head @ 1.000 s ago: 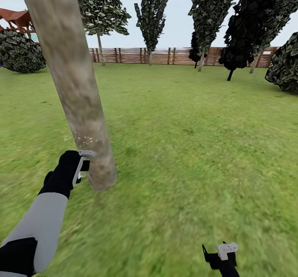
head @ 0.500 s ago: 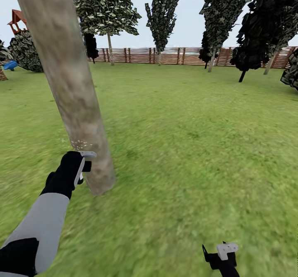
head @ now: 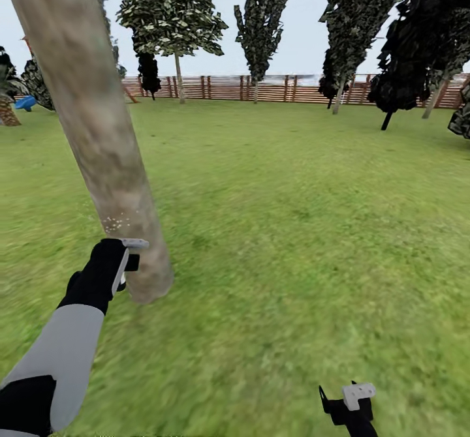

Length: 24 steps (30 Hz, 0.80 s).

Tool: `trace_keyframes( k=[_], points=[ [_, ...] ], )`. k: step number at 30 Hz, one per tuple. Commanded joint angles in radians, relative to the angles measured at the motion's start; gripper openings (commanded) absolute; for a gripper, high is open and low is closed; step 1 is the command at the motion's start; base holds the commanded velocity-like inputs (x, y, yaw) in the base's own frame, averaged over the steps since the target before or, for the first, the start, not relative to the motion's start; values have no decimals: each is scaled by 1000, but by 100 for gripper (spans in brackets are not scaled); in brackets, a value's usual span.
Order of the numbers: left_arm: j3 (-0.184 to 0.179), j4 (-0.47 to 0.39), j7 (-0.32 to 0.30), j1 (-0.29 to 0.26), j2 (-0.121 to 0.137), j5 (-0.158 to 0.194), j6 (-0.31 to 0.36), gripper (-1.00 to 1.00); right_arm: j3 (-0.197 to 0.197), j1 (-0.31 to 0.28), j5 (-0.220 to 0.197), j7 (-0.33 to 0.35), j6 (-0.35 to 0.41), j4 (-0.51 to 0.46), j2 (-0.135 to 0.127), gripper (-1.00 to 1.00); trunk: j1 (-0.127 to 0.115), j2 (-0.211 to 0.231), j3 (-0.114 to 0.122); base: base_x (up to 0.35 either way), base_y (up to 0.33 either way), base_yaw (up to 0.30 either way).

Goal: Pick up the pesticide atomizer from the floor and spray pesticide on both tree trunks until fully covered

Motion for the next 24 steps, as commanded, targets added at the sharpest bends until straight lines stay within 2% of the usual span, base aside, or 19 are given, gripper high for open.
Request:
trace_keyframes(
  k=[1,4,6,8,12,14,16,18,19,21,24],
  points=[
    [4,0,3,0,6,0,4,-100,-8,-1,11,-1,-3,1,0,100,0,0,-1,154,-236,264],
    [6,1,2,8,54,-1,4,-100,-8,-1,11,-1,-3,1,0,100,0,0,-1,102,-78,274],
    [4,1,2,29,64,1,-1,-100,-8,-1,11,-1,-3,1,0,100,0,0,-1,23,-17,271],
    [0,3,1,46,56,3,-5,-100,-8,-1,11,-1,-3,1,0,100,0,0,-1,4,-3,117],
    [-2,19,1,49,-7,2,-7,-100,-8,-1,11,-1,-3,1,0,100,0,0,-1,1,0,20],
    [-2,20,1,50,-16,2,-7,-100,-8,-1,11,-1,-3,1,0,100,0,0,-1,0,0,2],
    [3,21,1,50,-4,1,-7,-100,-8,-1,11,-1,-3,1,0,100,0,0,-1,0,0,0],
    [5,23,0,55,45,1,-6,-100,-8,-1,11,-1,-3,1,0,100,0,0,-1,0,0,0],
    [5,23,0,62,58,2,-6,-100,-8,-1,11,-1,-3,1,0,100,0,0,-1,0,0,0],
    [3,24,0,70,63,3,-6,-100,-8,-1,11,-1,-3,1,0,100,0,0,-1,0,0,0],
    [-1,31,0,74,34,2,-9,-100,-8,-1,11,-1,-3,1,0,100,0,0,-1,160,-35,0]
  ],
)
